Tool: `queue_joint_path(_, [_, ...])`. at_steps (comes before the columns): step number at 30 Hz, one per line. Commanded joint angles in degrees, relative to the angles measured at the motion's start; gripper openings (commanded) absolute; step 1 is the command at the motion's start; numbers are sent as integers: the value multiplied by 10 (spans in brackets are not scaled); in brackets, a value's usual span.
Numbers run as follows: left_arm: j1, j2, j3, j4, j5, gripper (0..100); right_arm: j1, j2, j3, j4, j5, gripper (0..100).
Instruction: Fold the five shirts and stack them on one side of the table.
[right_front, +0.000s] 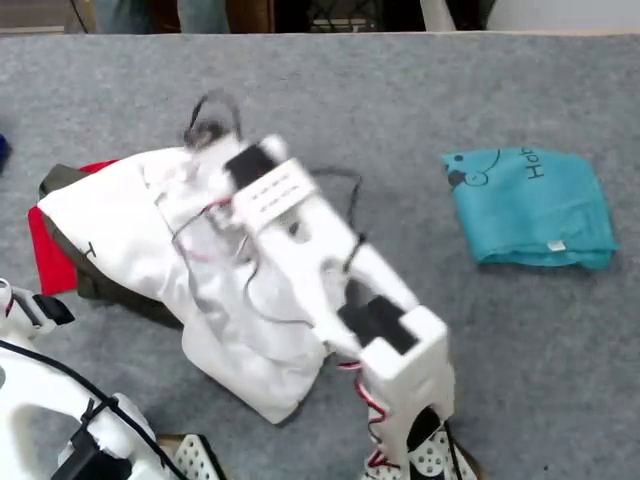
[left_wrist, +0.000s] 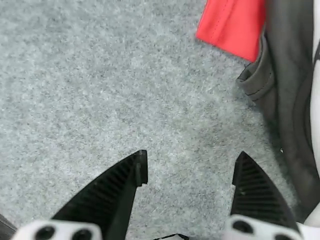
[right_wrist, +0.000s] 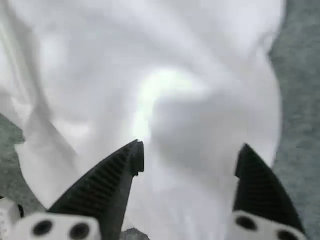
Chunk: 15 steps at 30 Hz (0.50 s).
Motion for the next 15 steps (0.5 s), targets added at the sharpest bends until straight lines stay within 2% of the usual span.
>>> queue_joint_path(1, [3, -10, -9, -4, -3, 288, -34, 29, 41, -63, -14, 418])
queue_joint_path(2, [3, -10, -9, -4, -3, 288, -34, 43, 42, -73, -13, 404])
queue_joint_path(4, [3, -10, -9, -4, -4, 288, -23, 58, 31, -78, -11, 311])
queue_joint_path(7, [3, -10, -9, -4, -4, 288, 4, 62, 1, -76, 11, 40])
queue_joint_path(8, [3, -10, -9, -4, -4, 288, 16, 62, -8, -70, 15, 8])
queue_joint_path(9, [3, -10, -9, -4, -4, 288, 29, 61, -21, -55, 14, 48])
queue_joint_path(11, [3, -10, -9, -5, -4, 288, 49, 55, -51, -21, 15, 16])
queue_joint_path(15, [4, -10, -9, -7, -4, 288, 84, 28, -121, 46, 22, 14])
